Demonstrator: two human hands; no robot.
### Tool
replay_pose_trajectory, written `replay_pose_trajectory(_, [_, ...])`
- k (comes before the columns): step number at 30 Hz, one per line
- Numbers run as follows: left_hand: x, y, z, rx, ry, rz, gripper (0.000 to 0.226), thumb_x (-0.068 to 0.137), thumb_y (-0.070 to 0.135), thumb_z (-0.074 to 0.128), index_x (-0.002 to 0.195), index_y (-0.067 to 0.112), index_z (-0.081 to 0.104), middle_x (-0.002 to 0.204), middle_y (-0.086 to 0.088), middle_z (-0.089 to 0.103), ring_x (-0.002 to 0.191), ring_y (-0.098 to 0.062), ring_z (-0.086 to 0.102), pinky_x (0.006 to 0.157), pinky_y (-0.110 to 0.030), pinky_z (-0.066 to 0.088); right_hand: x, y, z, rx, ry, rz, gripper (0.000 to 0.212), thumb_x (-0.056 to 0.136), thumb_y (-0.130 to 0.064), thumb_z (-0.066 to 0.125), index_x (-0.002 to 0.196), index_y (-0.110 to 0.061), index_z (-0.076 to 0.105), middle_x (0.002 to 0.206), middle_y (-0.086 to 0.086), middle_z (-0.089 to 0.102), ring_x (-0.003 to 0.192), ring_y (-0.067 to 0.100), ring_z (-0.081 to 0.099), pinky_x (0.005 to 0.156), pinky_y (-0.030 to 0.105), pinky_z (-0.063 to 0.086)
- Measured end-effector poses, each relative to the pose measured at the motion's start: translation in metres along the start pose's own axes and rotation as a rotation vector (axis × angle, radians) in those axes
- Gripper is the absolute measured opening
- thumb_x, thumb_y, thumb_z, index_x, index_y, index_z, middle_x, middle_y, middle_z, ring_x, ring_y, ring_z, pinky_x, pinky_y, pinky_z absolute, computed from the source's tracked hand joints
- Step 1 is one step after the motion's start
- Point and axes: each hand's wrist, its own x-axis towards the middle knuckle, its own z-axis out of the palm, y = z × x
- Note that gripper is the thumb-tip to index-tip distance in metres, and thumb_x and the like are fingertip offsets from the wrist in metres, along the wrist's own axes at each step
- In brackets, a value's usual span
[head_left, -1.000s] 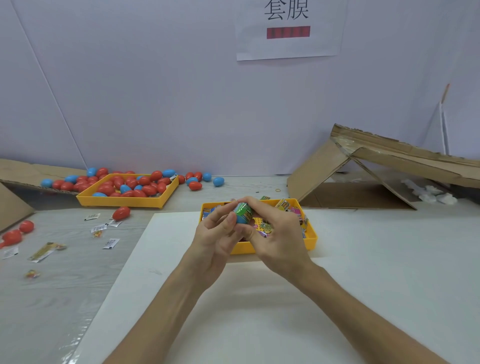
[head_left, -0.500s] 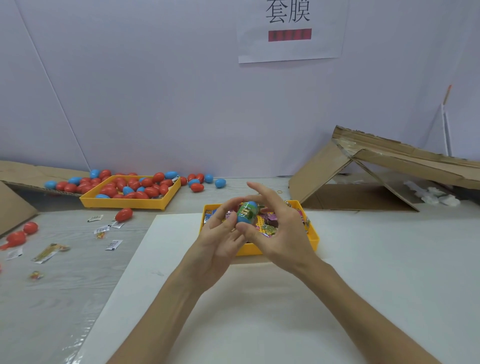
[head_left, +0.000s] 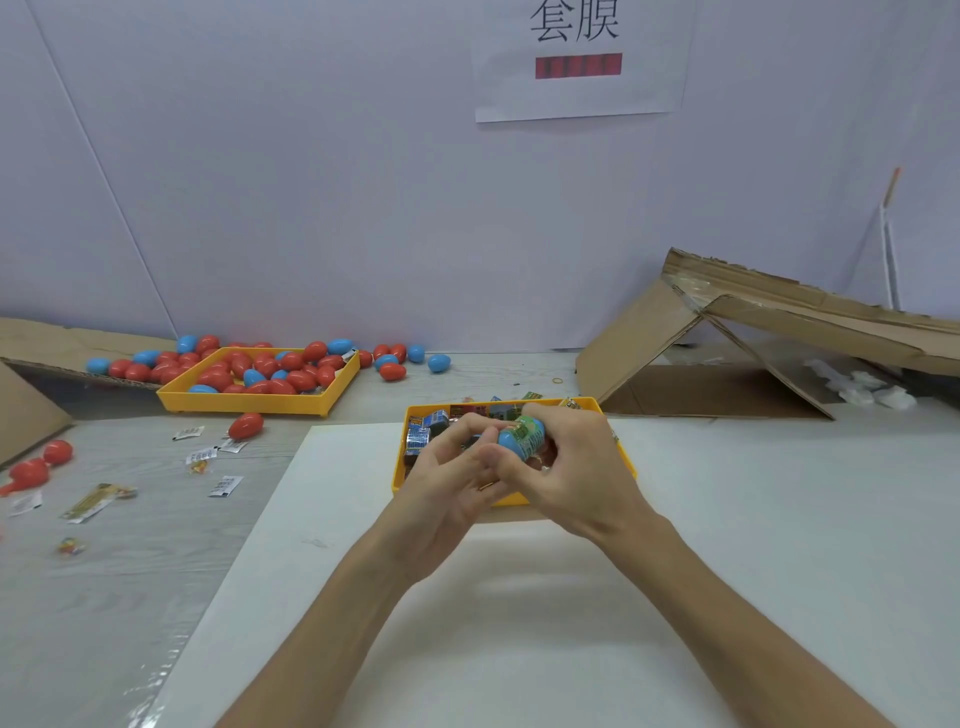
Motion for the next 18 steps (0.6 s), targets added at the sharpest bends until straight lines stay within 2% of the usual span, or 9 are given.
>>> replay_pose_trajectory(3, [-0.0005,-0.0019,0.0,-0.016,-0.032,-0.013,0.018,0.085,0.025,0.071,0.093,0.01,0.065,0.111,-0.016,0.069,0.107,-0.026,0.067,0.091,-0.034,0.058,-0.0016,-0.0022,0.001,-0.007,0.035,0.001,0.042,0.088,-0.056,0.059,0.06,-0.025,0.051,0.051,-0.013,0.043,0.051,0.01,0.045,0.051,0.015,0.029])
replay_pose_trajectory(5, [-0.0006,-0.0035,0.0008,-0.052,-0.051,-0.036,0.028,0.091,0.022,0.066,0.108,0.0,0.061,0.113,-0.018,0.069,0.107,-0.027,0.068,0.093,-0.035,0.058,-0.0021,-0.0031,0.0011,-0.003,0.078,-0.016,0.039,0.085,-0.051,0.06,0.055,-0.036,0.04,0.046,-0.015,0.035,0.048,0.007,0.042,0.05,0.013,0.027])
replay_pose_trajectory(7, [0.0001,-0.0047,0.0015,-0.08,-0.055,-0.068,0.048,0.093,0.017,0.063,0.128,-0.013,0.049,0.114,-0.02,0.069,0.108,-0.027,0.069,0.091,-0.034,0.059,-0.0019,-0.0033,0.001,0.001,0.096,-0.034,0.042,0.083,-0.046,0.061,0.055,-0.04,0.03,0.043,-0.016,0.029,0.045,0.006,0.039,0.05,0.012,0.025])
replay_pose_trajectory(9, [-0.0003,-0.0052,0.0019,-0.093,-0.047,-0.091,0.062,0.091,0.017,0.065,0.134,-0.02,0.04,0.114,-0.021,0.068,0.107,-0.027,0.069,0.09,-0.034,0.059,-0.0027,-0.0012,0.0023,0.0,0.096,-0.053,0.042,0.081,-0.044,0.061,0.055,-0.04,0.028,0.043,-0.016,0.028,0.044,0.006,0.036,0.049,0.012,0.024])
replay_pose_trajectory(14, [-0.0003,-0.0035,-0.0016,-0.051,-0.04,-0.132,0.055,0.091,0.017,0.064,0.135,-0.009,0.044,0.113,-0.021,0.065,0.109,-0.027,0.067,0.102,-0.04,0.054,-0.0046,0.0018,0.0055,0.013,0.072,-0.058,0.037,0.08,-0.041,0.062,0.053,-0.03,0.039,0.044,-0.016,0.031,0.043,0.008,0.038,0.048,0.01,0.026])
replay_pose_trajectory(18, [-0.0006,-0.0049,-0.0034,-0.09,-0.026,-0.148,0.048,0.09,0.016,0.066,0.132,-0.001,0.048,0.115,-0.021,0.066,0.111,-0.028,0.067,0.103,-0.041,0.053,-0.0046,0.003,0.0065,0.051,0.058,-0.048,0.039,0.082,-0.042,0.061,0.055,-0.041,0.032,0.043,-0.015,0.035,0.044,0.005,0.04,0.048,0.008,0.026])
